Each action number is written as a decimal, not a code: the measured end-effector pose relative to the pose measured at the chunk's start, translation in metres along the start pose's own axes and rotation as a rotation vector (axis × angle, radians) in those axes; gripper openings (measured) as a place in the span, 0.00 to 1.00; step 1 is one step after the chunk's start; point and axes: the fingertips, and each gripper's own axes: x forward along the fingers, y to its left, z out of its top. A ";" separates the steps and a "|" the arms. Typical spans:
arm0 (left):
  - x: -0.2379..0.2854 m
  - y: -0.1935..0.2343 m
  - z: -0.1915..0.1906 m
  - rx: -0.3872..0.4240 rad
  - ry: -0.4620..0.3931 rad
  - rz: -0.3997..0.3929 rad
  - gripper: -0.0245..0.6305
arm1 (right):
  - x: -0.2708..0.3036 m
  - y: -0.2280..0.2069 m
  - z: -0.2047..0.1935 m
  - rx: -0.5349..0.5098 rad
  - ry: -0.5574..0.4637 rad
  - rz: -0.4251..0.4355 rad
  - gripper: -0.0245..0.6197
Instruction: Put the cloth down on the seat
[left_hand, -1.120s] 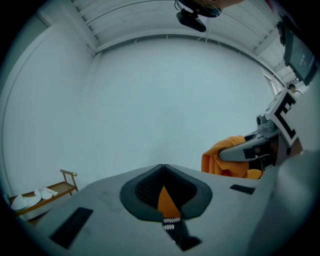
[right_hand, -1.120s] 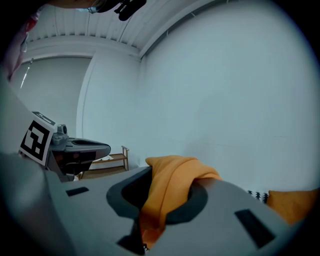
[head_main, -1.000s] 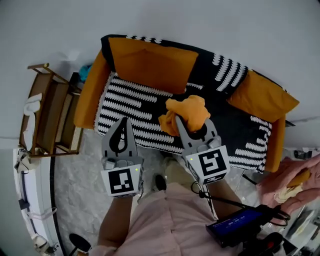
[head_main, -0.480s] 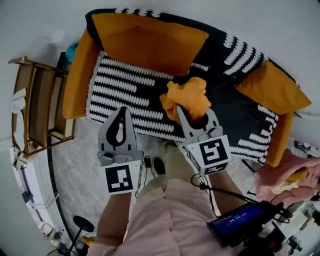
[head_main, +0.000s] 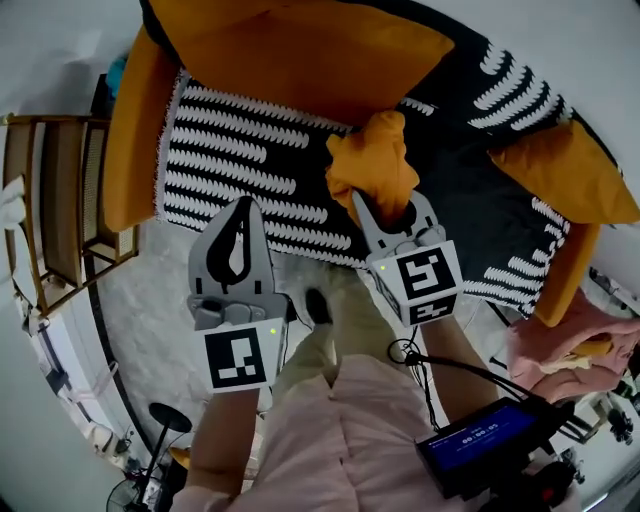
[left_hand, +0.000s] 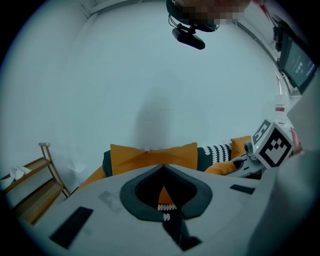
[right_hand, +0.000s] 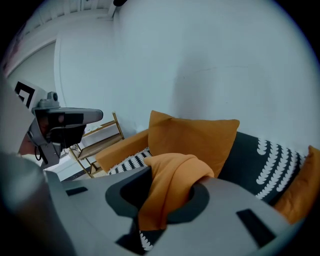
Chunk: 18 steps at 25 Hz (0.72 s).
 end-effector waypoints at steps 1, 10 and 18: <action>0.004 0.003 -0.004 -0.005 0.005 0.001 0.05 | 0.007 -0.001 -0.005 0.004 0.014 0.002 0.16; 0.004 0.020 -0.015 -0.029 0.027 0.020 0.05 | 0.036 0.007 -0.039 0.018 0.179 0.032 0.34; 0.004 0.005 -0.011 -0.012 0.027 0.012 0.05 | 0.027 -0.009 -0.082 0.034 0.355 0.025 0.51</action>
